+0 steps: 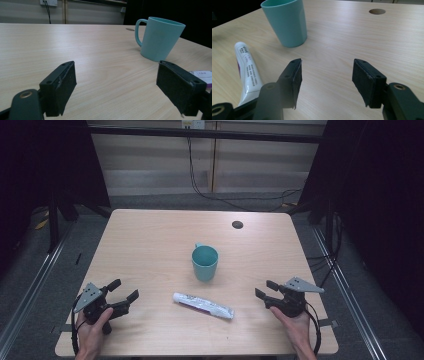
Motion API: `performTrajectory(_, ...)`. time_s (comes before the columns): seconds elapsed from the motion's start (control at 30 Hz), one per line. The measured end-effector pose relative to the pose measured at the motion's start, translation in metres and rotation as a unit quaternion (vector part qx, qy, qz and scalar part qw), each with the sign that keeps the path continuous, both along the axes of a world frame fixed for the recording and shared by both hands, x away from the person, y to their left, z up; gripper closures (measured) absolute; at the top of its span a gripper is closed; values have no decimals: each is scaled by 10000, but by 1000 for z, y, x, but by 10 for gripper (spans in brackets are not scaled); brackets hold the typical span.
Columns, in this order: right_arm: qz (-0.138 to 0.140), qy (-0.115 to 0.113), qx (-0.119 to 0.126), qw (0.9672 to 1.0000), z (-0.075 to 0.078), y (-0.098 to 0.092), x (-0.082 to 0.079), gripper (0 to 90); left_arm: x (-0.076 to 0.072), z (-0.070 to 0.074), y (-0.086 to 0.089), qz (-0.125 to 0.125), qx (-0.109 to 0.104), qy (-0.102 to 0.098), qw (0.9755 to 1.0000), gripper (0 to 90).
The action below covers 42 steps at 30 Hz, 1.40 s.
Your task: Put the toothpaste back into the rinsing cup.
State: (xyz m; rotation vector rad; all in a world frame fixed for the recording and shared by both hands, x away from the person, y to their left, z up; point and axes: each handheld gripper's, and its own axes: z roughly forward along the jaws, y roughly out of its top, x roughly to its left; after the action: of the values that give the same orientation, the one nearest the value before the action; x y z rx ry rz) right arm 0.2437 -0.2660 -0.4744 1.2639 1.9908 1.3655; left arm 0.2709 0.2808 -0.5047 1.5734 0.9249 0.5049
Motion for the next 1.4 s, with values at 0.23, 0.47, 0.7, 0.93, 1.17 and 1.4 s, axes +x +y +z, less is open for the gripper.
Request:
performTrajectory(0.23, 288, 190, -98, 9994, 6, 13, 5, 416, 1, 0, -1, 18, 1, -20, 10000, 161)
performTrajectory(0.47, 570, 376, -59, 9976, 11, 22, 12, 422, 1, 0, -1, -7, -9, -37, 10000, 160)
performTrajectory(0.7, 798, 492, -233, 9953, 19, 32, 19, 442, 5, 0, -3, 16, 40, -87, 10000, 164)
performTrajectory(0.93, 1039, 666, -354, 9917, 22, 43, 25, 461, 4, 0, -3, 8, 38, -121, 9999, 165)
performTrajectory(1.17, 1270, 881, -363, 9873, 27, 51, 30, 464, 3, 0, -2, 41, 6, -57, 10000, 163)
performTrajectory(1.4, 1501, 1166, -586, 9800, 30, 65, 37, 466, 4, 0, -2, 28, -31, -38, 10000, 162)
